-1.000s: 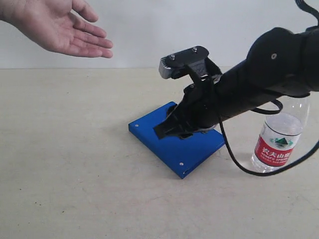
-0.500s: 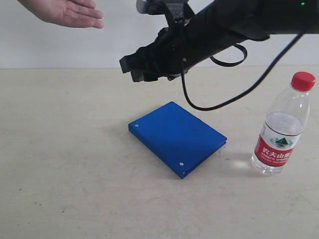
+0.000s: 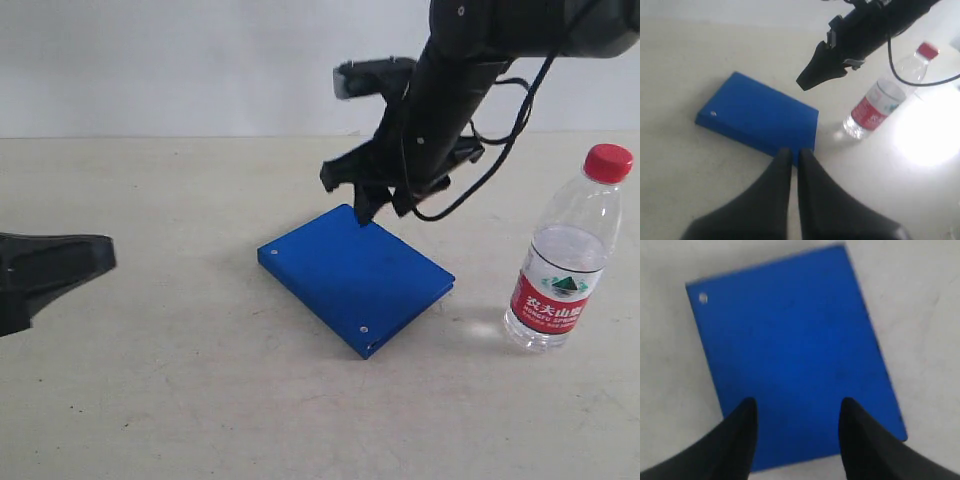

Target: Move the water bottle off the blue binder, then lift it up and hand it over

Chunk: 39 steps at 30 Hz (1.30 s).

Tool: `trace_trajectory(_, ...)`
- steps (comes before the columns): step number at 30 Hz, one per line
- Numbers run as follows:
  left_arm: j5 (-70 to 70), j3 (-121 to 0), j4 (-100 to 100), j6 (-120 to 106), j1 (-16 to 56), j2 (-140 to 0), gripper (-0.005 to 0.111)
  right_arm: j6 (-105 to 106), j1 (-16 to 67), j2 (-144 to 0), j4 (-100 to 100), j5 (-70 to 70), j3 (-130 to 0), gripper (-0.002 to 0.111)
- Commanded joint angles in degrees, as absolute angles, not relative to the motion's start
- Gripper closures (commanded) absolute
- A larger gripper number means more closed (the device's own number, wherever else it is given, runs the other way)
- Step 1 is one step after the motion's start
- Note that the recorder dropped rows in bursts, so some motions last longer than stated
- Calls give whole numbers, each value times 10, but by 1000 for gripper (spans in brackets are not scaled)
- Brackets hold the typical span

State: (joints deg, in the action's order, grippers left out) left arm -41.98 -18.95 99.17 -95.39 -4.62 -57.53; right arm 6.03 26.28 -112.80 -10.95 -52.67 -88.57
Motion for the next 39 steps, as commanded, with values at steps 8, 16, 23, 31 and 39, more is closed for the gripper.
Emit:
trace_trajectory(8, -596, -342, 999, -1079, -41, -976, 82, 127, 257, -1186, -110, -525, -927, 64)
trace_trajectory(16, -623, -433, 999, -975, -40, -1104, 41, 136, 217, -1288, -107, -657, -1065, 64)
trace_trajectory(23, -623, -466, 999, -954, -39, -1177, 45, 145, 205, -1333, -133, -667, -1124, 64)
trace_trajectory(31, -623, -493, 999, -954, -39, -1193, 45, 145, 205, -1346, -102, -622, -1127, 64)
trace_trajectory(39, -600, -505, 999, -955, -39, -1193, 45, 144, 197, -1355, -116, -601, -1127, 64)
